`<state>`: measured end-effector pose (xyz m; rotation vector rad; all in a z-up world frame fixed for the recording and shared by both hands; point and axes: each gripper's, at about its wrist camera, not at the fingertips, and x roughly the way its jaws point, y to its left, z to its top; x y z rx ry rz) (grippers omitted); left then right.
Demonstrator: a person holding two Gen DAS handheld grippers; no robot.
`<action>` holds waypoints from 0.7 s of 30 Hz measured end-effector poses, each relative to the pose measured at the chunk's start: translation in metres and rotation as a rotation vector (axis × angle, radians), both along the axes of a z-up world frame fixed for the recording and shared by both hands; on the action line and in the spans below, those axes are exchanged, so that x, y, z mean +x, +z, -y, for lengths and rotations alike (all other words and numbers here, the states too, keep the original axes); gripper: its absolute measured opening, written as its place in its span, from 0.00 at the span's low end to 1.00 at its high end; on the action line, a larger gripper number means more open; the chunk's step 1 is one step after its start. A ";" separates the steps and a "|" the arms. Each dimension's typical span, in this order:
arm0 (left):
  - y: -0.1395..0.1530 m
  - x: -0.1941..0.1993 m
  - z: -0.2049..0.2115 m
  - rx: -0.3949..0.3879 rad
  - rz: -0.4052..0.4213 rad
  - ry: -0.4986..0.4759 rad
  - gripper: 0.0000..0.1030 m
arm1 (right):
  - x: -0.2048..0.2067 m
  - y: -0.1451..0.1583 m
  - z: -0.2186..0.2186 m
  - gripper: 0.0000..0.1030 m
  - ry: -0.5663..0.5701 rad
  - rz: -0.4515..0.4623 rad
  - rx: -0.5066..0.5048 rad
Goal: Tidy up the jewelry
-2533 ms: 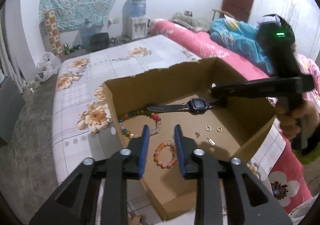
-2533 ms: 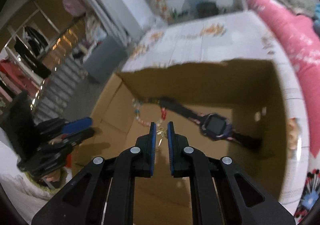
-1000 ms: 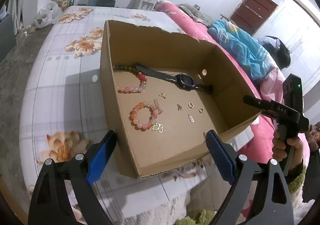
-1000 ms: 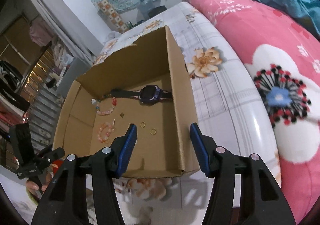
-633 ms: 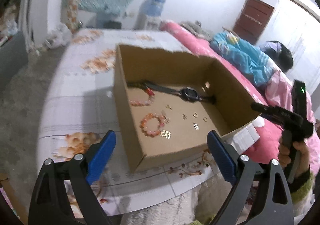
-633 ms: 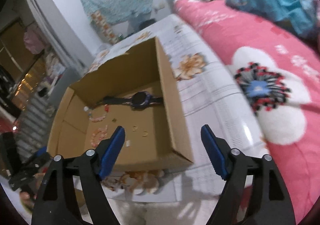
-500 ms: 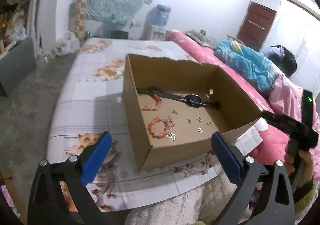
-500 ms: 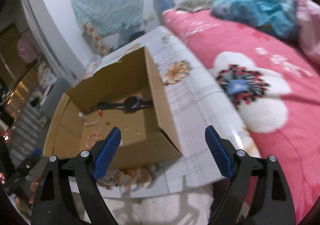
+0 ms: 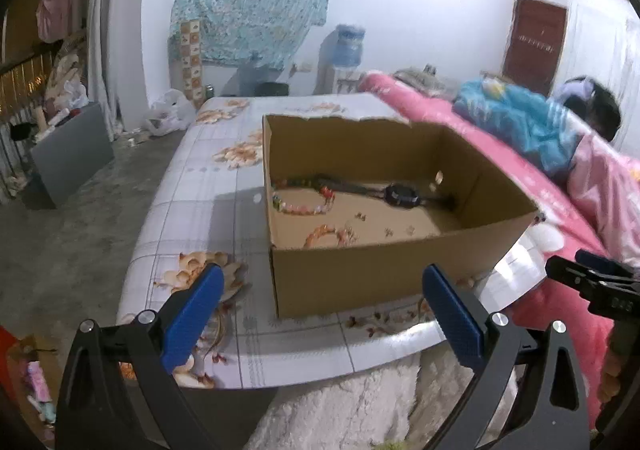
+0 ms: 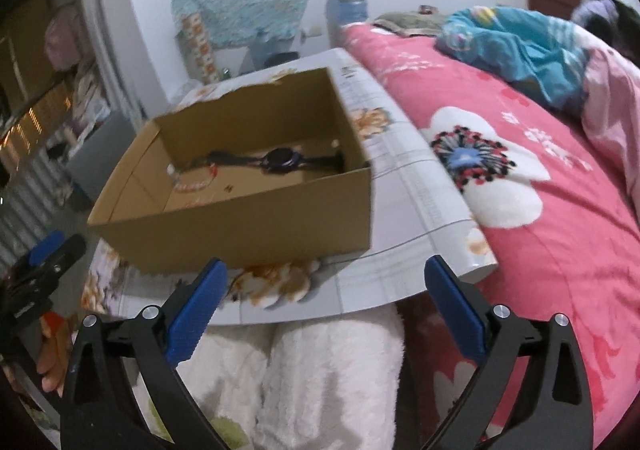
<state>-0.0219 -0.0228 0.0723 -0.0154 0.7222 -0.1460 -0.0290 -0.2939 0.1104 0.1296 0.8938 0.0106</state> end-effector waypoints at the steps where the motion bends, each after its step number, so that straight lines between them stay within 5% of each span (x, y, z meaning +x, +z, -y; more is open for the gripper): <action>1: 0.000 0.001 0.004 0.017 -0.004 0.003 0.95 | 0.001 -0.001 -0.004 0.92 0.013 -0.004 -0.001; 7: -0.004 0.006 0.022 0.103 -0.046 0.027 0.95 | 0.006 -0.009 -0.021 0.92 0.038 -0.033 -0.039; 21: -0.013 0.021 0.039 0.109 -0.148 0.091 0.95 | 0.016 -0.018 -0.028 0.92 0.025 -0.082 -0.057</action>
